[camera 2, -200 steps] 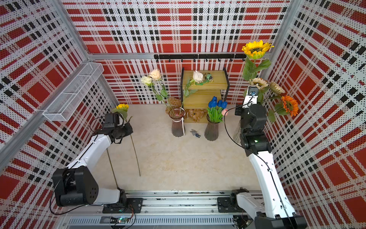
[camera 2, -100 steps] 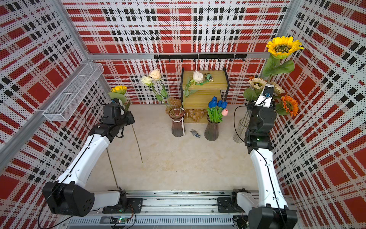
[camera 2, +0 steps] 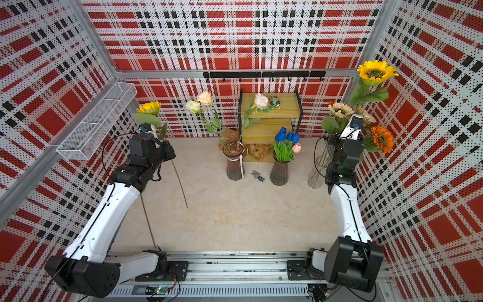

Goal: Arrange the flowers in different vases according to their variety
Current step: Pick up the flower at the center of the board.

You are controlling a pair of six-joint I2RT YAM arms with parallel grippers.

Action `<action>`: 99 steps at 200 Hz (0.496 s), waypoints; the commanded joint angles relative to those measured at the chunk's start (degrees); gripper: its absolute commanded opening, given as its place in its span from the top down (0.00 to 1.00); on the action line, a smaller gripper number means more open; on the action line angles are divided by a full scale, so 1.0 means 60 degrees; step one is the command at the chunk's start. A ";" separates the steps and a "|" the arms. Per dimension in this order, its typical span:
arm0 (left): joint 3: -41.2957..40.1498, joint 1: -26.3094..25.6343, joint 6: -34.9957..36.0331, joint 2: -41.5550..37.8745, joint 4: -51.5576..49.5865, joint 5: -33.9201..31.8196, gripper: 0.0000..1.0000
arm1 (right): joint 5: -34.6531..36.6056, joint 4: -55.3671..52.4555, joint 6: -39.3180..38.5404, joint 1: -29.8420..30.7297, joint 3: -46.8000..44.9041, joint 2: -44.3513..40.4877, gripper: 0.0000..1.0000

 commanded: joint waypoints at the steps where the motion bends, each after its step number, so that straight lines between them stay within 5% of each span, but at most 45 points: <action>1: 0.0045 -0.0086 -0.0018 -0.0345 -0.0102 -0.0341 1.00 | -0.0309 0.0637 0.0305 -0.0078 -0.0122 0.0144 1.00; 95: 0.0041 -0.0134 0.0111 -0.0267 -0.0140 -0.0307 1.00 | -0.0306 0.0709 0.0779 -0.0135 -0.1368 0.0126 1.00; 99: 0.0054 -0.0151 0.0097 -0.0259 -0.0127 -0.0304 1.00 | -0.0282 0.0697 0.0808 -0.0135 -0.1410 0.0085 0.92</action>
